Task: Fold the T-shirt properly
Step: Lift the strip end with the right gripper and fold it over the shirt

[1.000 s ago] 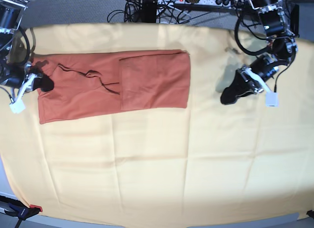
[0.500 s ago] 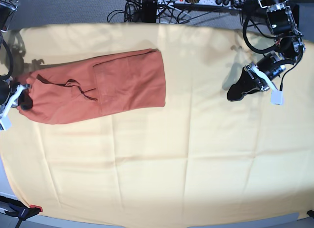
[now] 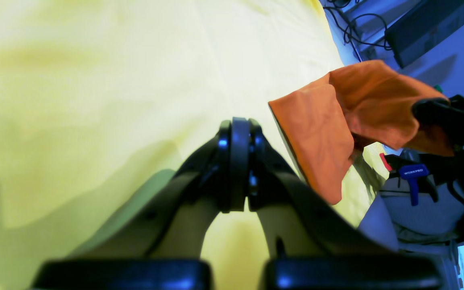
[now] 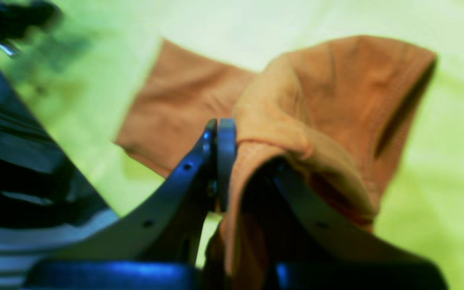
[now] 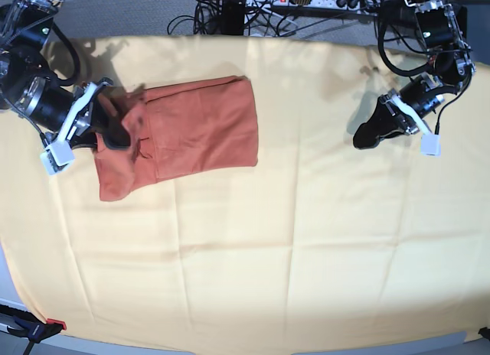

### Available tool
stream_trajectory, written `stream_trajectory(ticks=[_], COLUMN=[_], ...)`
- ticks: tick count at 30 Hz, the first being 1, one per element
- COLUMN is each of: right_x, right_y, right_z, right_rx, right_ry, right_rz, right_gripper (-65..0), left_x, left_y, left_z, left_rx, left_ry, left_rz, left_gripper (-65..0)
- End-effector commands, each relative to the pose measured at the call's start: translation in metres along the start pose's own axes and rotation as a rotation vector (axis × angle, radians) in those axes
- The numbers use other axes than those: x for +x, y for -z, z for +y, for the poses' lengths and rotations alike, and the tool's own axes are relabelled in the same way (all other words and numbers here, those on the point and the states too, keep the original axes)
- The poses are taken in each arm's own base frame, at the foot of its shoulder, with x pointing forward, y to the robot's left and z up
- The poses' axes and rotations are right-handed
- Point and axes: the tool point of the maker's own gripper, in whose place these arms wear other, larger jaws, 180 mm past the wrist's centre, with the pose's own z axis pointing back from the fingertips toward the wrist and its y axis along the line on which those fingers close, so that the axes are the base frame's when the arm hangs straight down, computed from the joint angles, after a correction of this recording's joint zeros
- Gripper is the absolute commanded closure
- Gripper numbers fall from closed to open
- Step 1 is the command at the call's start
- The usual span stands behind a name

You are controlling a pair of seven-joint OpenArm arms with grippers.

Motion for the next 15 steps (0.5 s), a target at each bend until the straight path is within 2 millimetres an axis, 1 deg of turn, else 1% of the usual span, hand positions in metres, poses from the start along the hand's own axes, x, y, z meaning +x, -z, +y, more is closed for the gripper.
stream_trajectory(ticks=[1, 5, 9, 12, 15], right_x=[0.015, 0.016, 0.014, 0.007, -0.002], right_y=[-0.001, 0.01, 0.029, 0.047, 0.063], right_z=[0.005, 0.019, 0.045, 0.066, 0.079], right_rx=[0.02, 0.062, 0.15, 0.208, 0.222], right_ry=[-0.026, 0.005, 0.021, 0.011, -0.009], right_rz=[-0.059, -0.089, -0.09, -0.053, -0.009], right_gripper=[0.0, 0.0, 0.0, 0.0, 0.0], left_x=[0.015, 0.015, 0.012, 0.009, 0.01], left_y=[-0.002, -0.002, -0.003, -0.004, -0.004], left_z=[-0.005, -0.005, -0.005, -0.004, -0.005], left_rx=[-0.02, -0.02, -0.017, -0.015, -0.016], left_ry=[0.031, 0.031, 0.025, 0.022, 0.022], left_rz=[-0.039, -0.039, -0.033, -0.028, -0.027], left_gripper=[0.0, 0.0, 0.0, 0.0, 0.0])
